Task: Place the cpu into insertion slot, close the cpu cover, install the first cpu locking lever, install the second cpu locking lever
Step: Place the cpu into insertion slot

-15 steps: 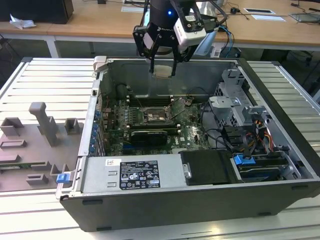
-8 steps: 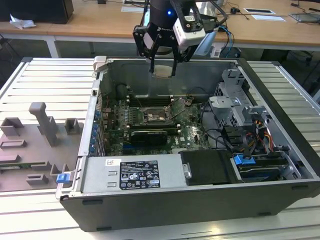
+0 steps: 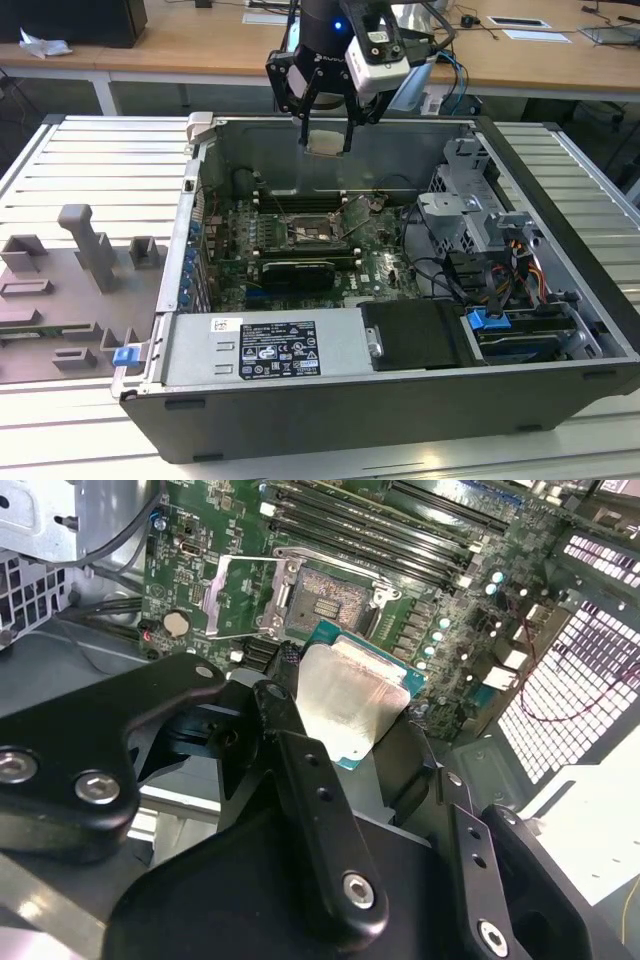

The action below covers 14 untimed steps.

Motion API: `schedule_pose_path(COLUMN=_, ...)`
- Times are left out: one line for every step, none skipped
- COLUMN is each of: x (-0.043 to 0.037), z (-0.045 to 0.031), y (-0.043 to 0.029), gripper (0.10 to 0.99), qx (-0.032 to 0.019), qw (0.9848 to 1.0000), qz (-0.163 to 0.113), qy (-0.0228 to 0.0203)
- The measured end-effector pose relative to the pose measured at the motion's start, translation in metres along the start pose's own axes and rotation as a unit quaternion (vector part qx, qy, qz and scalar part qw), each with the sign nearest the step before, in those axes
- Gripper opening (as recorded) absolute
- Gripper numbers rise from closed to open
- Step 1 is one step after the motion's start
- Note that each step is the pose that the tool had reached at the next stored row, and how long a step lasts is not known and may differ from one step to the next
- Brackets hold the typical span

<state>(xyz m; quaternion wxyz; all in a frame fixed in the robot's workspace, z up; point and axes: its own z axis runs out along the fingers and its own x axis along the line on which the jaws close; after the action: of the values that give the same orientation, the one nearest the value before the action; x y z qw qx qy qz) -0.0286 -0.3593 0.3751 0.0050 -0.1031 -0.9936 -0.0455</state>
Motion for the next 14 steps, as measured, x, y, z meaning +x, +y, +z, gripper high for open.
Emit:
schedule_pose_path(x=0.0000, z=0.0000, y=0.0000, gripper=0.541, qx=0.0000, qw=1.0000, qz=0.001, qy=-0.0001)
schedule_pose_path(x=0.0000, z=0.0000, y=0.0000, gripper=0.541, qx=0.0000, qw=1.0000, qz=0.002, qy=-0.0002)
schedule_pose_path(x=0.0000, z=0.0000, y=0.0000, gripper=0.541, qx=-0.0001, qw=1.0000, qz=0.003, qy=-0.0003)
schedule_pose_path(x=0.0000, z=0.0000, y=0.0000, gripper=0.541, qx=-0.0001, qw=1.0000, qz=0.004, qy=-0.0003)
schedule_pose_path(x=0.0000, z=0.0000, y=0.0000, gripper=0.541, qx=-0.0001, qw=1.0000, qz=0.005, qy=-0.0004)
schedule_pose_path(x=0.0000, z=0.0000, y=0.0000, gripper=0.541, qx=-0.0001, qw=1.0000, qz=0.006, qy=-0.0005)
schedule_pose_path(x=0.0000, z=0.0000, y=0.0000, gripper=0.541, qx=-0.0001, qw=1.0000, qz=0.006, qy=-0.0006)
schedule_pose_path(x=0.0000, z=0.0000, y=0.0000, gripper=0.541, qx=-0.0002, qw=1.0000, qz=0.008, qy=-0.0007)
schedule_pose_path(x=0.0000, z=0.0000, y=0.0000, gripper=0.541, qx=-0.0002, qw=1.0000, qz=0.010, qy=-0.0009)
schedule_pose_path(x=0.0000, z=0.0000, y=0.0000, gripper=0.541, qx=-0.0002, qw=0.9999, qz=0.011, qy=-0.0010)
schedule_pose_path(x=0.0000, z=0.0000, y=0.0000, gripper=0.541, qx=-0.0003, qw=0.9999, qz=0.013, qy=-0.0012)
schedule_pose_path(x=0.0000, z=0.0000, y=0.0000, gripper=0.541, qx=-0.0003, qw=0.9999, qz=0.014, qy=-0.0012)
schedule_pose_path(x=0.0000, z=0.0000, y=0.0000, gripper=0.541, qx=-0.0003, qw=0.9999, qz=0.015, qy=-0.0013)
schedule_pose_path(x=0.0000, z=0.0000, y=0.0000, gripper=0.541, qx=-0.0003, qw=0.9999, qz=0.016, qy=-0.0015)
